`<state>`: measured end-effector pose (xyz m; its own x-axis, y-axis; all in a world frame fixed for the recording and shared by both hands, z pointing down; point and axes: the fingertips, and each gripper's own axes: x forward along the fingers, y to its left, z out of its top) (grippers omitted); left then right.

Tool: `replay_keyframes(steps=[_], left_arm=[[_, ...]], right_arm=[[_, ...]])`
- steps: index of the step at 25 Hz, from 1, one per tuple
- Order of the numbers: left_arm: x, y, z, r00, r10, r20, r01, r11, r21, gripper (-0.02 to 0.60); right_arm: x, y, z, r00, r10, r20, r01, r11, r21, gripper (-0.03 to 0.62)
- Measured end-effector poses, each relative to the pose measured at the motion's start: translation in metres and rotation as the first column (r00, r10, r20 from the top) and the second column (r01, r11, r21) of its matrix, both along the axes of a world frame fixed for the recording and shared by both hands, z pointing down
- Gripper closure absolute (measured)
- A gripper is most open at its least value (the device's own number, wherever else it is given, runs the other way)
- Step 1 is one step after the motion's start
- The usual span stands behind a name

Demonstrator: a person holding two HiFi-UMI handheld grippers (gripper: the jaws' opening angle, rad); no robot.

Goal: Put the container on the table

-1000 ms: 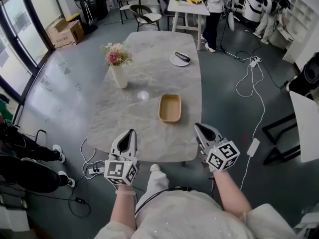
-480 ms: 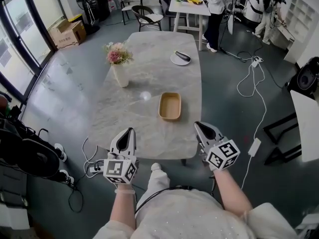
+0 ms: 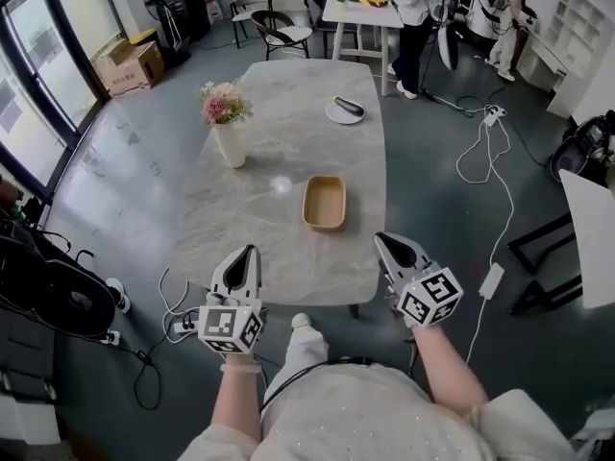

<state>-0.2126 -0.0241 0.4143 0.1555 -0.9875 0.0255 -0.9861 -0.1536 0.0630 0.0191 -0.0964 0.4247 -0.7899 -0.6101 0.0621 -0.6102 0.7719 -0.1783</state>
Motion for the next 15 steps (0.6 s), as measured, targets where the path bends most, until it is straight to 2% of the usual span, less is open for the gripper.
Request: replay_keyframes(steps=[5,15], left_arm=[[0.002,-0.0004,-0.0024,1.0,0.0,0.004,0.0,1.0,-0.004,0.574],[0.0048,-0.0068,-0.001,1.0,0.002,0.013,-0.002,1.0,-0.01,0.574]], right_arm=[[-0.0027,0.0019,-0.0087,1.0,-0.014,-0.019,0.015,0.999,0.038,0.588],[0.005,-0.0078,-0.0059,1.0,0.007,-0.012,-0.007,0.999,0.034,0.588]])
